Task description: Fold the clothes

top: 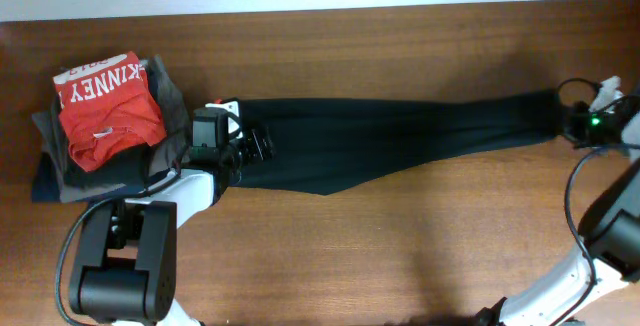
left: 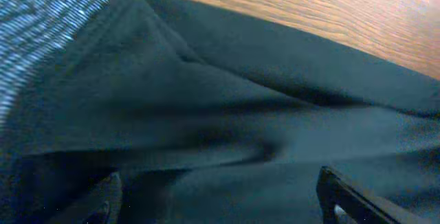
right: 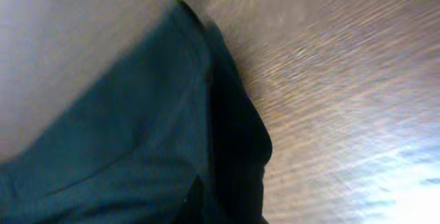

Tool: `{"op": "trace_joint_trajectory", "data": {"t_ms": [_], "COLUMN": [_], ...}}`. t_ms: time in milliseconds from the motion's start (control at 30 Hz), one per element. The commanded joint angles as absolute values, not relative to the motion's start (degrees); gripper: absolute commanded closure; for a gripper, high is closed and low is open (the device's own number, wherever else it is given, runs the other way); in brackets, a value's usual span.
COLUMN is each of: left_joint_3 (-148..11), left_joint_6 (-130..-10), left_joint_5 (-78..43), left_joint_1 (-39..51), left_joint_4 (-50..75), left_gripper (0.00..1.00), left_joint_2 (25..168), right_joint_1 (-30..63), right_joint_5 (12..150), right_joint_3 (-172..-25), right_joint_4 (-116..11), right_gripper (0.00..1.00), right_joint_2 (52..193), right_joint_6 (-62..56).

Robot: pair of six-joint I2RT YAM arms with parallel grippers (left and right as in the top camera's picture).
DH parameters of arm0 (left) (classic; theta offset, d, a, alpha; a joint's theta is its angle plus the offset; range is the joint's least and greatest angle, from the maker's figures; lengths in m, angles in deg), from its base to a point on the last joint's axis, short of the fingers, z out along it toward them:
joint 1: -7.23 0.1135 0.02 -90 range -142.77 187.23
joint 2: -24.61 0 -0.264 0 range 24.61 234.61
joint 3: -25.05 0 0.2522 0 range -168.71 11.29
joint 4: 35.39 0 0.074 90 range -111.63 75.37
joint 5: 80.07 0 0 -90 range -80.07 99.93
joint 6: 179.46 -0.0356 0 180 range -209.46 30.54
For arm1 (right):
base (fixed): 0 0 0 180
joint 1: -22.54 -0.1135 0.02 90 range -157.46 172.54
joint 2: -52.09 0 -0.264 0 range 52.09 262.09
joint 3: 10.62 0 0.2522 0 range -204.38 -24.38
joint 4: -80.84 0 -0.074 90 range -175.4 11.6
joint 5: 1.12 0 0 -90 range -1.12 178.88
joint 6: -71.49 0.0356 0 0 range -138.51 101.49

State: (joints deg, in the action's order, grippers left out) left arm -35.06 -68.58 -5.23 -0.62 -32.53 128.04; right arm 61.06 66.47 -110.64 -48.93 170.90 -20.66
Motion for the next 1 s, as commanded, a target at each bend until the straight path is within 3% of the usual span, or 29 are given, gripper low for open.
{"op": "trace_joint_trajectory", "data": {"t_ms": [0,167,333,967], "left_joint_3": [-34.0,-34.0,-34.0,-34.0], "left_joint_6": [-68.5,-68.5,-68.6,-67.7], "left_joint_5": [-5.2,-6.0,-5.9,-5.1], "left_joint_1": [-0.3,-0.3,-0.2,2.9], "left_joint_4": [-31.5,-28.5,-29.1,-26.4], "left_gripper": [0.07,0.01,0.01,0.01], "left_joint_2": [126.8,126.6,124.9,117.6], "right_joint_1": [59.7,51.0,45.7,56.7], "right_joint_5": [67.4,72.0,79.9,81.5], "right_joint_3": [-112.8,-112.8,-112.8,-112.8], "right_joint_4": [-48.2,-46.7,-44.5,-46.1], "right_gripper": [0.96,0.95,0.96,0.95], "right_joint_2": [165.6,162.9,162.2,162.2], "right_joint_6": [-21.5,-24.7,-25.2,-25.1]}}
